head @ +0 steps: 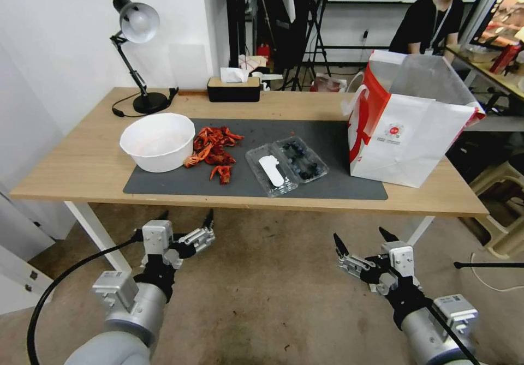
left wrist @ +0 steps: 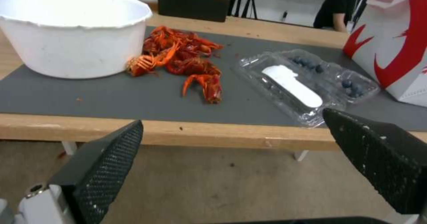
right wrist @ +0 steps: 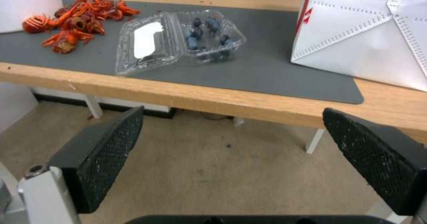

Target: Close the takeout container lid, then place the container into the takeout bag.

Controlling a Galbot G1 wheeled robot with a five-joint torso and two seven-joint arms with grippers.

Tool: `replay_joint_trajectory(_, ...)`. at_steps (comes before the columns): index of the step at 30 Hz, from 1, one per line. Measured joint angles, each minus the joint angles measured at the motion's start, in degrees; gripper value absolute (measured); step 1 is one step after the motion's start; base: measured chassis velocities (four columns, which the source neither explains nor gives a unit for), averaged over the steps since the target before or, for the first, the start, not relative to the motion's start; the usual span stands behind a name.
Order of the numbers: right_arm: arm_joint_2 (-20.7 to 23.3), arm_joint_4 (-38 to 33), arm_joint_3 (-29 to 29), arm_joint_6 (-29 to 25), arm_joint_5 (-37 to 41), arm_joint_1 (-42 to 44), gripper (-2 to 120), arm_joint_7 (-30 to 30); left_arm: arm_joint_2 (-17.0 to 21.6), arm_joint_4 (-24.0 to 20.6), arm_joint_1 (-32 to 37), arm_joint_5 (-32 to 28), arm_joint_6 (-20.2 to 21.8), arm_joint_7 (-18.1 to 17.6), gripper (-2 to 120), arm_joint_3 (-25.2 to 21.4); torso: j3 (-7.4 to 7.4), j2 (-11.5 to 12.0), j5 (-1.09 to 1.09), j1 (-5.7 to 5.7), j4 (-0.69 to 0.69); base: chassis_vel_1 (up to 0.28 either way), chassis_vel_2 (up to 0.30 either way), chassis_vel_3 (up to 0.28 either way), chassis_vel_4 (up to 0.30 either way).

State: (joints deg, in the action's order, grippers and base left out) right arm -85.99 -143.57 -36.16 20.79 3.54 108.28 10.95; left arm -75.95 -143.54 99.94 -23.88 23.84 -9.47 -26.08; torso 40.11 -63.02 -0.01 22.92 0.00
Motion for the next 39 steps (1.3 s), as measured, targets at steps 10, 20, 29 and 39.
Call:
replay_joint_trajectory(10, 0.50, 0.10, -1.08, -0.81, 0.92, -0.54, 100, 0.21, -0.15, 0.01, 0.13, 0.17, -0.71, 0.38, 100, -0.16, 0.00, 0.00, 0.01, 0.00, 0.00, 0.000, 0.000, 0.000, 0.000)
replay_joint_trajectory(20, 7.65, 1.13, -5.42, -1.56, 5.23, -3.09, 100, 1.28, -0.57, 0.42, 0.33, 0.68, -1.97, 1.12, 100, 0.05, 0.00, 0.00, 0.02, 0.00, 0.00, 0.000, 0.000, 0.000, 0.000)
replay_joint_trajectory(29, 13.24, 4.80, -6.71, -2.93, 11.65, -7.06, 100, 2.17, 0.79, 3.30, -1.83, -0.26, -1.86, 1.69, 100, 1.31, 0.00, 0.00, 0.02, 0.00, -0.01, 0.000, 0.000, 0.000, 0.000)
replay_joint_trajectory(39, 19.69, 11.66, -4.16, -2.46, 19.43, -17.72, 100, 1.96, -0.13, 3.64, -1.46, 0.01, -2.17, 1.78, 100, 0.61, 0.01, 0.00, 0.01, 0.00, 0.00, 0.000, 0.000, 0.000, 0.000)
